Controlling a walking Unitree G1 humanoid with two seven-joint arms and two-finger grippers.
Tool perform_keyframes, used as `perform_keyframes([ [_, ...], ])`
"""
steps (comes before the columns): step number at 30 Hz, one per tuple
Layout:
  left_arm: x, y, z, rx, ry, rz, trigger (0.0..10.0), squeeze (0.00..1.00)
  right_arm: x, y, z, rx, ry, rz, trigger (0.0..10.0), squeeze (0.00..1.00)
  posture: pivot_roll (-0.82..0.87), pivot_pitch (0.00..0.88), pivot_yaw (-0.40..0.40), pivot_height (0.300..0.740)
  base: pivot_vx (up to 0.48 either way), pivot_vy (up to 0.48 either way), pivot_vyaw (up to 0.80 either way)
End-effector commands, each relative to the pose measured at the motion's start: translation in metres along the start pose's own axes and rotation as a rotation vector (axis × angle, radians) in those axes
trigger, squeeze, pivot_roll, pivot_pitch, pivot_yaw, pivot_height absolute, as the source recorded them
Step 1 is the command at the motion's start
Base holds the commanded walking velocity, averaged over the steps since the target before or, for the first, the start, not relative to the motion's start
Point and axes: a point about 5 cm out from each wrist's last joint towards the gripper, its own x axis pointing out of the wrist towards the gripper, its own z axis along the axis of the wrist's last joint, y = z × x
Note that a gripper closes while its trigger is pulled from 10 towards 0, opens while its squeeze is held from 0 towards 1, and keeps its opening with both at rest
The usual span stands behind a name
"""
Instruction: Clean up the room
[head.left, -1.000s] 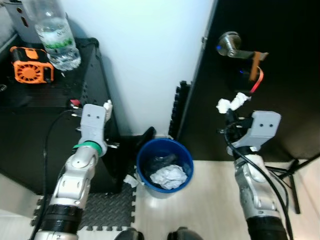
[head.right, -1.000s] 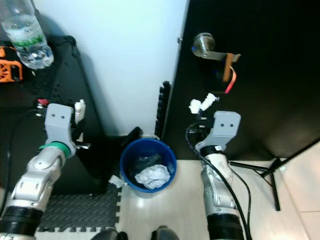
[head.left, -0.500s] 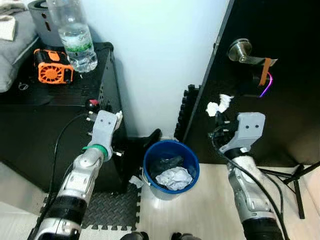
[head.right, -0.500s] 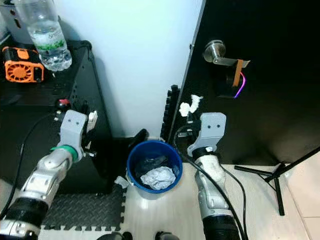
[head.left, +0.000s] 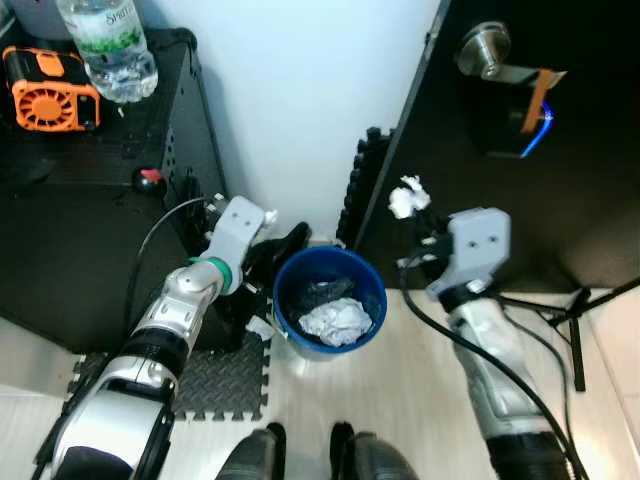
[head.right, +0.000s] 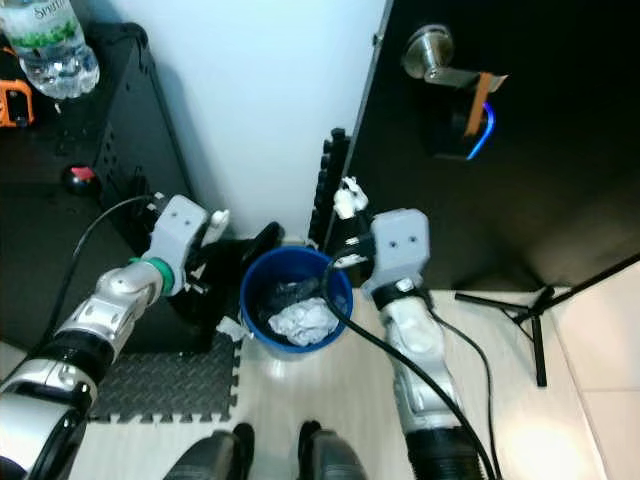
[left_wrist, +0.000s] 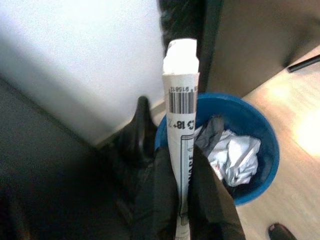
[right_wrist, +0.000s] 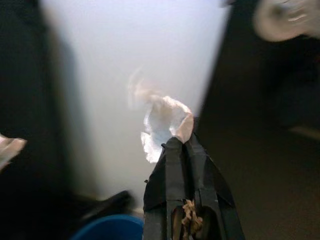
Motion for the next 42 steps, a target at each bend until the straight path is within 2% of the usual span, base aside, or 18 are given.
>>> perform_keyframes([
  [1, 0.002, -0.007, -0.005, 0.016, 0.023, -0.041, 10.0, 0.00, -0.008, -0.012, -0.001, -0.020, 0.026, -0.053, 10.0, 0.00, -0.14, 0.361, 0.042, 0.706, 0.000, 0.000, 0.00],
  [6, 0.009, -0.017, 0.014, 0.047, -0.039, -0.131, 10.0, 0.00, -0.025, -0.037, 0.015, -0.089, 0.014, -0.144, 10.0, 0.00, -0.23, 0.422, 0.070, 0.706, 0.000, 0.000, 0.00],
  [7, 0.012, -0.024, 0.024, 0.079, -0.082, -0.179, 10.0, 0.00, -0.034, -0.049, 0.022, -0.122, 0.014, -0.201, 10.0, 0.00, -0.24, 0.435, 0.079, 0.706, 0.000, 0.000, 0.00],
  [8, 0.012, -0.024, 0.024, 0.079, -0.082, -0.179, 10.0, 0.00, -0.034, -0.049, 0.022, -0.122, 0.014, -0.201, 10.0, 0.00, -0.24, 0.435, 0.079, 0.706, 0.000, 0.000, 0.00],
  [9, 0.016, -0.033, 0.042, 0.130, -0.148, -0.242, 10.0, 0.24, -0.048, -0.065, 0.030, -0.161, 0.022, -0.280, 10.0, 0.00, -0.26, 0.446, 0.093, 0.706, 0.000, 0.000, 0.00],
  [10, 0.016, -0.033, 0.042, 0.130, -0.148, -0.242, 10.0, 0.24, -0.048, -0.065, 0.030, -0.161, 0.022, -0.280, 10.0, 0.00, -0.26, 0.446, 0.093, 0.706, 0.000, 0.000, 0.00],
  [11, 0.018, -0.036, 0.052, 0.169, -0.176, -0.251, 10.0, 1.00, -0.054, -0.069, 0.031, -0.167, 0.032, -0.303, 10.0, 0.00, -0.26, 0.449, 0.101, 0.706, 0.000, 0.000, 0.00],
  [13, 0.018, -0.036, 0.052, 0.169, -0.176, -0.251, 10.0, 1.00, -0.054, -0.069, 0.031, -0.167, 0.032, -0.303, 10.0, 0.00, -0.26, 0.449, 0.101, 0.706, 0.000, 0.000, 0.00],
  [16, 0.021, -0.037, 0.072, 0.261, -0.234, -0.228, 10.0, 1.00, -0.061, -0.066, 0.033, -0.161, 0.050, -0.320, 10.0, 0.00, -0.27, 0.452, 0.110, 0.706, 0.000, 0.000, 0.00],
  [23, 0.017, -0.018, 0.077, 0.335, -0.257, -0.129, 10.0, 1.00, -0.058, -0.051, 0.028, -0.106, 0.069, -0.287, 10.0, 0.00, -0.22, 0.424, 0.106, 0.706, 0.000, 0.000, 0.00],
  [24, 0.015, -0.014, 0.079, 0.349, -0.278, -0.104, 10.0, 0.00, -0.055, -0.048, 0.025, -0.091, 0.074, -0.272, 10.0, 0.00, -0.20, 0.408, 0.101, 0.706, 0.000, 0.000, 0.00],
  [28, 0.012, -0.008, 0.084, 0.366, -0.318, -0.077, 10.0, 0.00, -0.051, -0.042, 0.021, -0.063, 0.091, -0.233, 10.0, 0.00, -0.18, 0.395, 0.097, 0.706, 0.000, 0.000, 0.00],
  [31, 0.001, 0.005, 0.093, 0.332, -0.443, -0.038, 10.0, 0.00, -0.039, -0.019, 0.004, 0.026, 0.150, -0.094, 10.0, 0.00, -0.12, 0.374, 0.091, 0.706, 0.000, 0.000, 0.00],
  [34, -0.007, 0.005, 0.092, 0.311, -0.503, -0.059, 10.0, 0.00, -0.033, -0.007, -0.006, 0.061, 0.175, -0.041, 10.0, 0.00, -0.08, 0.360, 0.084, 0.706, 0.000, 0.000, 0.00],
  [37, -0.046, -0.022, 0.074, 0.305, -0.584, -0.209, 10.0, 0.00, -0.010, 0.019, -0.035, 0.148, 0.242, 0.016, 10.0, 0.00, 0.07, 0.300, 0.075, 0.706, 0.000, 0.000, 0.00],
  [38, -0.046, -0.022, 0.074, 0.305, -0.584, -0.209, 10.0, 0.00, -0.010, 0.019, -0.035, 0.148, 0.242, 0.016, 10.0, 0.00, 0.07, 0.300, 0.075, 0.706, 0.000, 0.000, 0.00],
  [39, -0.071, -0.036, 0.076, 0.363, -0.634, -0.233, 10.0, 0.00, 0.004, 0.033, -0.049, 0.167, 0.271, 0.032, 10.0, 0.00, 0.13, 0.265, 0.072, 0.706, 0.000, 0.000, 0.00],
  [42, -0.081, -0.038, 0.087, 0.438, -0.691, -0.203, 10.0, 0.00, 0.011, 0.043, -0.058, 0.183, 0.294, 0.045, 10.0, 0.00, 0.16, 0.241, 0.068, 0.706, 0.000, 0.000, 0.00],
])
